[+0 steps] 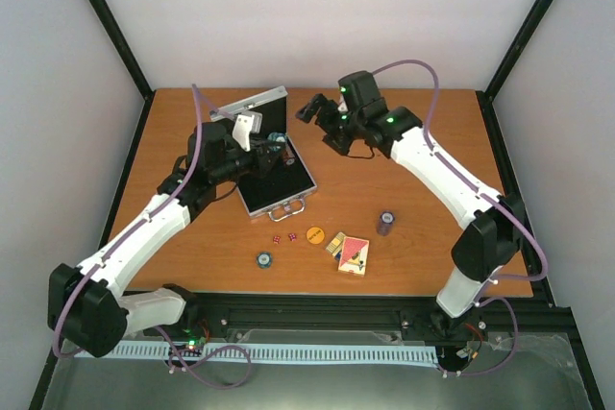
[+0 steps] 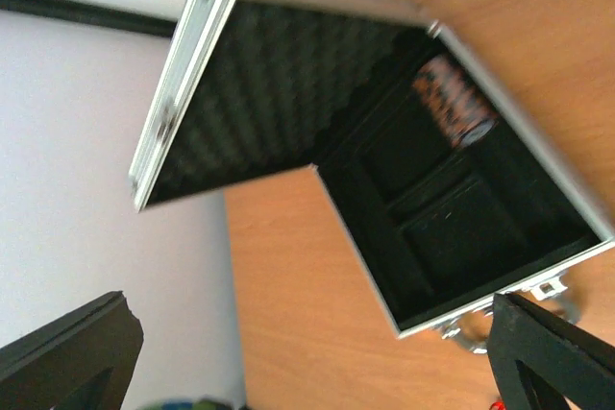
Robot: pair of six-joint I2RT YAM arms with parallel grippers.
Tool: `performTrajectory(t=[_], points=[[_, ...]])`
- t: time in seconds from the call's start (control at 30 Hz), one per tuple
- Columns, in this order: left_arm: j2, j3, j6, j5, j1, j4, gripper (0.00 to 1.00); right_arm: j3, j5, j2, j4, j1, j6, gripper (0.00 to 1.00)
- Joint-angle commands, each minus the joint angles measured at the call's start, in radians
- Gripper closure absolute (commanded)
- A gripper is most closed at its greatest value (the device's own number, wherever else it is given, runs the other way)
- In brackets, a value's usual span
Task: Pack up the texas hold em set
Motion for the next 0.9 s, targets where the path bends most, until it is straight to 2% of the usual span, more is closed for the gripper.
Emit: performTrajectory(t=[0.0,0.23,0.47,0.7,0.87], points=[[-0.012,0.093,0.166,0.087,0.011,-0.198,0.99,-0.014,0.068,-0.052,-0.044,-0.062,-0.106,0.00],[0.109,0.228,0.331,0.137,0.012,-0.462,0.99,-0.014,0.131,-0.088,-0.163,-0.117,-0.281,0.00],[0.291,0.377,0.502,0.047,0.011,-0.697,0.99,-0.090,0.227,-0.153,-0.202,-0.129,-0.387,0.00],[0.506,0.525,0.595,0.038,0.011,-0.766,0.99,-0.179,0.224,-0.207,-0.185,-0.178,-0.414,0.00],[0.673,0.668,0.644,-0.023,0.010,-0.831,0.99,-0.229,0.195,-0.229,-0.174,-0.209,-0.428,0.00]])
